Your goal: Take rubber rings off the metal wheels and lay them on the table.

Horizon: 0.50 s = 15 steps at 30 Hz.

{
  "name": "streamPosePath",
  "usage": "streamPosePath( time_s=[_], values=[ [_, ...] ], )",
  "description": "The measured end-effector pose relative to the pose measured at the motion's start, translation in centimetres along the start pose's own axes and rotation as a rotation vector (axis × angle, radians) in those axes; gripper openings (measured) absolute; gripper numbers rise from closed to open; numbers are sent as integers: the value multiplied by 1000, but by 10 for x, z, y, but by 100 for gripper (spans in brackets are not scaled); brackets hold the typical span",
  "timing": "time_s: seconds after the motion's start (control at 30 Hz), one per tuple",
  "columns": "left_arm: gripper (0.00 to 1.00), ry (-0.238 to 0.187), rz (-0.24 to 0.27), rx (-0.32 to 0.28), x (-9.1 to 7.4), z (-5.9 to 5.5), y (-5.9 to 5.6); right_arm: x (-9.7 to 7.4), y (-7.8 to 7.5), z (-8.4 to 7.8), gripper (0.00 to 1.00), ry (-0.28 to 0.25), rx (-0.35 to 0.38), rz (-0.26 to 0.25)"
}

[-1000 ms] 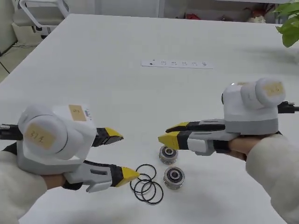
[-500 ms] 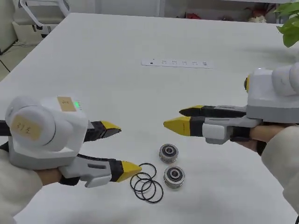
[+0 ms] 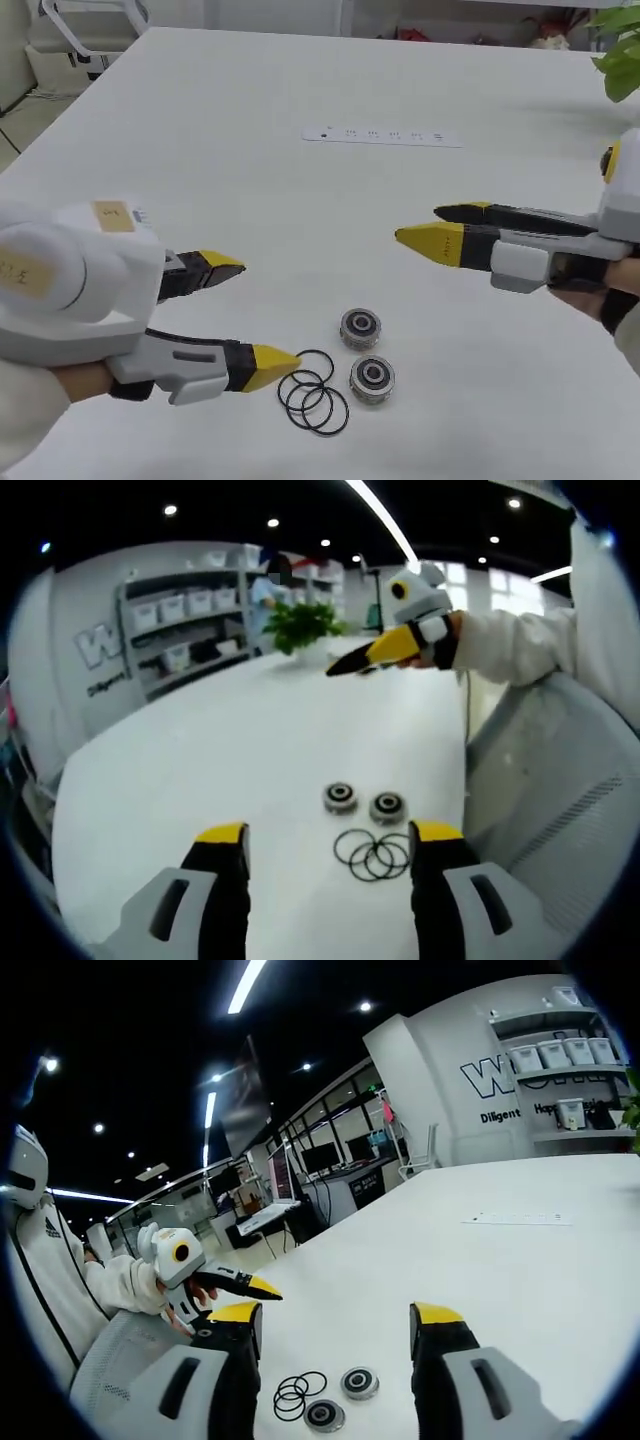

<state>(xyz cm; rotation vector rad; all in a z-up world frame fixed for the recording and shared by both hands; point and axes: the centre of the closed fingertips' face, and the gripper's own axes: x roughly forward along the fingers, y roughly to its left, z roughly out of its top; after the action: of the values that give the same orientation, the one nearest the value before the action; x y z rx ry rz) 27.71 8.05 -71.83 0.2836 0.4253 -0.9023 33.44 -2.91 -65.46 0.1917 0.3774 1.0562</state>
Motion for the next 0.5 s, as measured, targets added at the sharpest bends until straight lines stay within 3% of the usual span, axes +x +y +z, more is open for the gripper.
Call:
streamPosePath(
  time_s=[0.5],
  values=[
    [72, 1, 21, -20, -10, -3, 3, -13, 1, -18, 58, 61, -48, -6]
  ],
)
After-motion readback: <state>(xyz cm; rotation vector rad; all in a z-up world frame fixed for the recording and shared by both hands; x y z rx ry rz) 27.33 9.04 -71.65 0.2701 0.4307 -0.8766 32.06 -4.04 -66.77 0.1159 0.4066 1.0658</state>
